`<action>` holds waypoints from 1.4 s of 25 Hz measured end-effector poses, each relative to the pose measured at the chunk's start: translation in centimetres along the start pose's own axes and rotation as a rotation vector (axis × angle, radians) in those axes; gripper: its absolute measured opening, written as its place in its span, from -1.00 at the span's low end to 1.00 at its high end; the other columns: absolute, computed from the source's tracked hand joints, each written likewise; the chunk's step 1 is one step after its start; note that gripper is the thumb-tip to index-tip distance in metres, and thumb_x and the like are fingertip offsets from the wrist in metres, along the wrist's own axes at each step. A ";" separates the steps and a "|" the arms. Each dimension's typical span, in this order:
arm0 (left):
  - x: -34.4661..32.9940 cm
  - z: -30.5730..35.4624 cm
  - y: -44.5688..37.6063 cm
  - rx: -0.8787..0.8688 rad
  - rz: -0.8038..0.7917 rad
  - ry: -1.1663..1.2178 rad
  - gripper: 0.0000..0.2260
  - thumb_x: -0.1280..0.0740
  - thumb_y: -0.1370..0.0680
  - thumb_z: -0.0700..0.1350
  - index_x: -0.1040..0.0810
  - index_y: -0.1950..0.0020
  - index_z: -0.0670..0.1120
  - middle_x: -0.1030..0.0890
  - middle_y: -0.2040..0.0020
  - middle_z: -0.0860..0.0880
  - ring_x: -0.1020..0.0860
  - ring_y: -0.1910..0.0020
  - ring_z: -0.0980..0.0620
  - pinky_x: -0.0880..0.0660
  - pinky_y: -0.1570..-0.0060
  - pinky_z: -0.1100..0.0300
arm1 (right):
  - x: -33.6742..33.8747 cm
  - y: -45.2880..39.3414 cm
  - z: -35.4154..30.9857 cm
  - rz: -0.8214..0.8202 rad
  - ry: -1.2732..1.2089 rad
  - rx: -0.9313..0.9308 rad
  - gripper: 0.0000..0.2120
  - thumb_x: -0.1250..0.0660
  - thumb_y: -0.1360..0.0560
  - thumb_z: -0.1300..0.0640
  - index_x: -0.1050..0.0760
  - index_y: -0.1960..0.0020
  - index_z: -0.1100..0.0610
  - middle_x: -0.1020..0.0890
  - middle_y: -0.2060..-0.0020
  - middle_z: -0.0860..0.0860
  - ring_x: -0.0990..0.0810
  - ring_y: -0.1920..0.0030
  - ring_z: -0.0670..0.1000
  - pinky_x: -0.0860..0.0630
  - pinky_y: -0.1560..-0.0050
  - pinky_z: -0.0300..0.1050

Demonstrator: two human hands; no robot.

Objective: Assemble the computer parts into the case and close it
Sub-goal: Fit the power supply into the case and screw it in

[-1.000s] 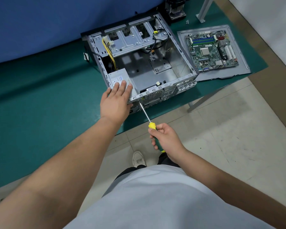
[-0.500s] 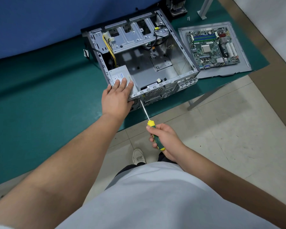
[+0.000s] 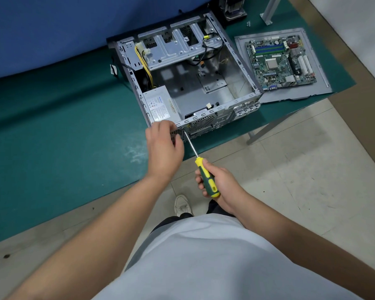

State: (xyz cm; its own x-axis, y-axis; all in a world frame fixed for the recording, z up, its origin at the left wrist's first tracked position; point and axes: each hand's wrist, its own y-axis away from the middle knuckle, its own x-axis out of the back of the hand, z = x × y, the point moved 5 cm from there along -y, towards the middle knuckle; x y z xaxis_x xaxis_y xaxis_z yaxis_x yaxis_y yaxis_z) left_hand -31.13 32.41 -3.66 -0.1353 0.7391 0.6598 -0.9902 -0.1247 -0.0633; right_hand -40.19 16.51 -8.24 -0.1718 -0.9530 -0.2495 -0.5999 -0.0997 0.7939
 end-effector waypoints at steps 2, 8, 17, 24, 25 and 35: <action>-2.2 -0.8 1.2 0.455 -0.172 0.466 -0.89 -0.31 -0.61 -0.26 -0.49 -0.11 -0.12 -0.62 -0.01 -0.12 -0.54 0.16 0.03 -0.46 0.10 0.14 | -0.2 0.1 0.0 -0.013 0.004 -0.072 -0.54 -0.19 -0.67 -0.18 -0.62 0.07 0.17 -0.57 0.37 0.03 -0.47 0.45 -0.05 -0.36 0.47 -0.23; -4.7 -0.2 1.8 0.849 -0.434 1.060 -0.78 -0.25 -0.63 -0.41 -0.53 -0.25 -0.28 -0.74 -0.01 -0.22 -0.74 0.07 -0.08 -0.68 0.12 0.16 | -0.5 0.2 -0.3 0.037 0.011 -0.022 -0.54 -0.33 -0.58 -0.25 -0.50 -0.16 0.15 -0.57 0.27 0.07 -0.57 0.41 0.04 -0.48 0.46 -0.19; -5.1 -0.5 1.1 0.806 -0.346 0.830 -0.78 -0.51 -0.53 -0.26 -0.48 -0.03 -0.16 -0.68 0.14 -0.13 -0.72 0.24 0.00 -0.65 0.29 0.17 | 0.2 0.3 -0.1 0.154 0.185 0.180 -0.70 -0.48 -0.55 0.11 -0.42 -0.12 0.19 -0.57 0.32 0.04 -0.54 0.42 -0.09 -0.55 0.40 -0.15; -4.2 -0.4 1.1 0.817 -0.467 1.036 -0.71 -0.24 -0.63 -0.42 -0.48 -0.33 -0.21 -0.72 -0.10 -0.20 -0.73 -0.02 -0.15 -0.69 0.03 0.02 | -0.3 0.3 0.3 -0.011 0.067 -0.039 -0.54 -0.20 -0.66 -0.18 -0.63 0.01 0.19 -0.65 0.28 0.08 -0.51 0.43 -0.02 -0.39 0.43 -0.20; -4.2 -0.4 1.0 0.816 -0.441 1.007 -0.70 -0.28 -0.62 -0.42 -0.49 -0.33 -0.22 -0.72 -0.09 -0.21 -0.74 0.01 -0.14 -0.70 0.05 0.03 | -0.4 0.3 0.2 0.010 0.098 0.003 -0.60 -0.26 -0.65 -0.16 -0.60 -0.06 0.19 -0.64 0.25 0.07 -0.51 0.43 -0.03 -0.40 0.43 -0.20; -4.4 0.1 1.0 0.792 -0.384 0.904 -0.67 -0.33 -0.62 -0.34 -0.43 -0.37 -0.16 -0.72 0.03 -0.16 -0.71 0.14 -0.06 -0.69 0.09 0.06 | 0.1 0.2 0.4 -0.030 -0.099 -0.112 -0.61 -0.30 -0.60 -0.16 -0.66 0.08 0.16 -0.53 0.36 0.01 -0.43 0.45 -0.07 -0.31 0.48 -0.24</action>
State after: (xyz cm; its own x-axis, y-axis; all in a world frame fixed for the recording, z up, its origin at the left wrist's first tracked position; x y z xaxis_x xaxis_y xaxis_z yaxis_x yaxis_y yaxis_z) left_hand -31.48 28.96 -6.51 -0.1296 0.9644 -0.2304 -0.7206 0.0680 0.6900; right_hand -40.63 16.51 -8.30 -0.2348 -0.9168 -0.3231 -0.5162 -0.1640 0.8406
